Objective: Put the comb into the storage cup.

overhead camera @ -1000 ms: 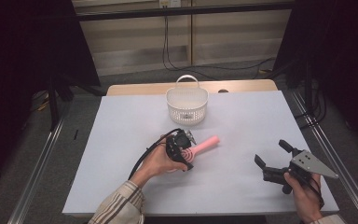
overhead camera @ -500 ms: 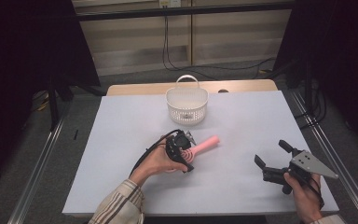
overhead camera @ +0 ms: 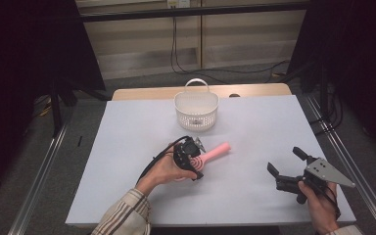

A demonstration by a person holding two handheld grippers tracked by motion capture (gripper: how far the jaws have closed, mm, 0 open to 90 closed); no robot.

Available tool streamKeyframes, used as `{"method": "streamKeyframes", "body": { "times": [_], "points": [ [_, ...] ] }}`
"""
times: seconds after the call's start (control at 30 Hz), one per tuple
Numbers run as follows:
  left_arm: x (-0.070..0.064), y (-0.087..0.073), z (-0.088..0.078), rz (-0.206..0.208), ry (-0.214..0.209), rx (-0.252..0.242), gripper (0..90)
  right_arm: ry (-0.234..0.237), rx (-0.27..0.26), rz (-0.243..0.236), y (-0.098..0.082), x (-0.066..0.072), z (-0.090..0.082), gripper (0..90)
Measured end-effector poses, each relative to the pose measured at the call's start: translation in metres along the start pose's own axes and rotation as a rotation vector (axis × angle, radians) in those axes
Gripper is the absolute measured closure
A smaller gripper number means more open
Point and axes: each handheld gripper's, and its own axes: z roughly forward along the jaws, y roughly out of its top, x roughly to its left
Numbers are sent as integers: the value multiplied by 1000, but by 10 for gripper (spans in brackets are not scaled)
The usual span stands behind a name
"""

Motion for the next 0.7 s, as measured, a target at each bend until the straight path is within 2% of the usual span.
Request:
{"method": "streamKeyframes", "body": {
  "times": [0.03, 0.2, 0.27, 0.37, 0.4, 0.43, 0.7],
  "points": [
    [1, 0, 0, 9, 0, 7, 180, 1, -1, -3, 0, 0, 0, 0],
    [0, 1, 0, 0, 1, 0, 185, -1, 1, -2, 0, 0, 0, 0],
    [0, 2, -1, 13, 1, 15, 187, 1, 1, -3, 0, -1, 0, 0],
    [-1, 1, 0, -9, 3, 1, 188, 1, 1, -3, 0, -1, 0, 0],
    [0, 1, -1, 8, 7, 13, 188, 1, 1, -2, 0, -1, 0, 0],
    [0, 2, -1, 7, 7, 13, 189, 0, 0, -3, 0, 0, 0, 0],
    [0, 0, -2, -29, 14, -12, 192, 0, 1, -2, 0, -1, 0, 0]
  ]
}}
